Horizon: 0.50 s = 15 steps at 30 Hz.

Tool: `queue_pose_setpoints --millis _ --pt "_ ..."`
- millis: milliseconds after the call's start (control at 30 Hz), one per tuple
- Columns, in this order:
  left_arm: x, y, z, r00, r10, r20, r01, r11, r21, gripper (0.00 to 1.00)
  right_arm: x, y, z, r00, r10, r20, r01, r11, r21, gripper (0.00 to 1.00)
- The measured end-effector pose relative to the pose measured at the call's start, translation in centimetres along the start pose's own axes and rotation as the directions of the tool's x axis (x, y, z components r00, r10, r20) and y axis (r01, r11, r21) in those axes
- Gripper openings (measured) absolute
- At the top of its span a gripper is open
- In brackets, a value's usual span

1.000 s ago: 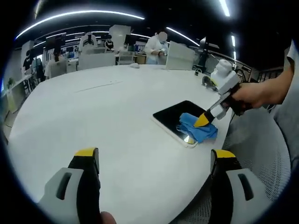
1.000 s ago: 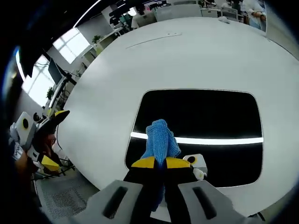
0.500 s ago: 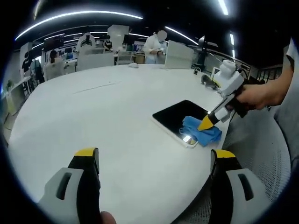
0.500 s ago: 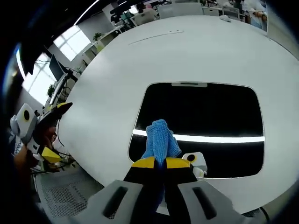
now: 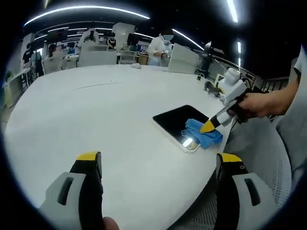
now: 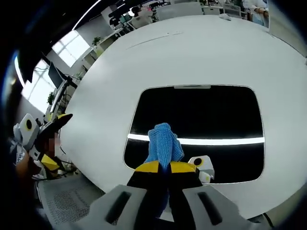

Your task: Wipe the mirror surface with the cleaning cloth until all visible marks leave the cleaned area.

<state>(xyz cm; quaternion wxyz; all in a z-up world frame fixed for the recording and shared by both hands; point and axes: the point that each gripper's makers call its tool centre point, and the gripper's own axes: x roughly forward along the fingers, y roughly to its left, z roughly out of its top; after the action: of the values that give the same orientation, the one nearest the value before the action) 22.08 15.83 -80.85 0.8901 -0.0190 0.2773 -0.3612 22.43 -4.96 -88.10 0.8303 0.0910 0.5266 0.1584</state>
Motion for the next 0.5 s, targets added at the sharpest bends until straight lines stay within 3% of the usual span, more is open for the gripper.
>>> queue_pose_setpoints --millis 133,500 --pt "0.0 -0.1 -1.2 0.999 -0.002 -0.053 0.005 0.998 0.057 0.99 -0.4 -0.7 -0.1 1.000 -0.005 -0.001 0.005 1.000 0.008 0.00" --pt "0.2 0.2 -1.3 0.999 0.002 -0.039 -0.001 1.000 0.018 0.99 -1.5 -2.5 -0.4 1.000 -0.025 -0.005 0.026 0.999 0.026 0.00"
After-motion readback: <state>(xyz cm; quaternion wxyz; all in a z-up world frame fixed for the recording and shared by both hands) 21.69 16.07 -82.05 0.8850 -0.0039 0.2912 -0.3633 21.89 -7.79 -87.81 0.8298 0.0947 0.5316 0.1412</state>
